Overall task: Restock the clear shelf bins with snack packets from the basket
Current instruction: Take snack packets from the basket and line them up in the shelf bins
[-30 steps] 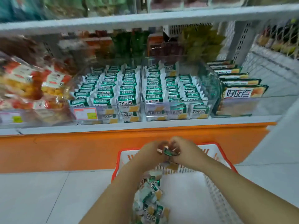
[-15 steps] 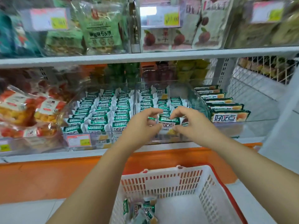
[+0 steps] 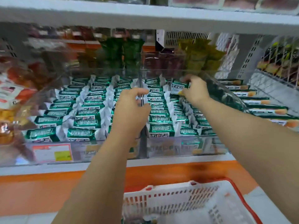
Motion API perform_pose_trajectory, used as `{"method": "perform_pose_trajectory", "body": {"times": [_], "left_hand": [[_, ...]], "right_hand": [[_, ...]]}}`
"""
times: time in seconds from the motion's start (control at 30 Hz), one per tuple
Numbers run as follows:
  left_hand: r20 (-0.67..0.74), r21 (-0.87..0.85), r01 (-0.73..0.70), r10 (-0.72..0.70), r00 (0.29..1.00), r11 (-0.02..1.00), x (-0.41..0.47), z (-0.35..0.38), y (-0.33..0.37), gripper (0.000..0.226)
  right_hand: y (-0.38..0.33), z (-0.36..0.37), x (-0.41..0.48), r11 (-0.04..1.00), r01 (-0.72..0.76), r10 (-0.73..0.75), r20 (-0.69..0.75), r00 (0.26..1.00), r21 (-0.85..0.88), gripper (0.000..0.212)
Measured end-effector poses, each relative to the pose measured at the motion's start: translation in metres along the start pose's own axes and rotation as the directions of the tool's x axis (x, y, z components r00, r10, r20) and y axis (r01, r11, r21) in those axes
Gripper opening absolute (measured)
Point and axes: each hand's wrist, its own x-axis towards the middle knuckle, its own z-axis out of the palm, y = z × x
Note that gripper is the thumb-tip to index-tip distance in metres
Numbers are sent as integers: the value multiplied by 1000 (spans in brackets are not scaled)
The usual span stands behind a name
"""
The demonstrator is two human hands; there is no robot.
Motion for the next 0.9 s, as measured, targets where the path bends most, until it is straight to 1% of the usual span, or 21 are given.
{"method": "perform_pose_trajectory", "body": {"times": [0.07,0.13,0.2,0.27,0.33,0.43,0.5,0.57,0.63,0.7,0.77,0.83,0.87,0.9], "left_hand": [[7,-4,-4,4,1000,1000,1,-1,-2,34],[17,-19,4,-4,1000,1000,1,-1,-3,34],[27,-29,9,-8,1000,1000,2,-1,-3,33],[32,-27,1,0,999,1000,3,-1,-3,33],[43,-21,-11,12,999,1000,2,-1,-2,34],[14,14,-59,59,998,998,-4,-1,-1,34],[-54,76,-120,124,991,990,-12,0,1,34],[-115,135,-177,192,975,975,-23,3,2,34],[-177,160,-235,262,949,959,-41,9,3,37],[-281,102,-293,310,908,951,-65,17,3,39],[-430,10,-325,298,853,946,-94,26,-3,38],[-540,-27,-294,233,809,955,-128,39,-21,38],[-550,-38,-259,196,812,965,-147,46,-34,37],[-526,-50,-208,151,837,977,-166,53,-48,37]], "right_hand": [[-1,13,16,997,38,-33,77,996,-65,25],[-2,25,25,994,51,-36,157,987,-96,31],[0,33,26,988,68,-45,167,985,-139,36],[3,35,25,981,76,-44,177,983,-181,37],[5,31,26,977,70,-24,223,975,-201,39],[6,18,21,965,104,-32,283,959,-242,52],[3,5,8,976,107,-59,243,968,-187,59],[-2,-11,-21,992,99,-85,157,984,-79,56],[-10,-24,-62,988,153,-153,27,988,30,49],[-16,-33,-114,967,219,-206,-111,972,127,42],[-18,-35,-165,932,297,-252,-220,943,207,35],[-8,-28,-214,901,357,-280,-297,913,246,27],[1,-21,-237,899,358,-278,-303,912,253,24],[12,-12,-260,909,330,-260,-276,925,253,22]]}}
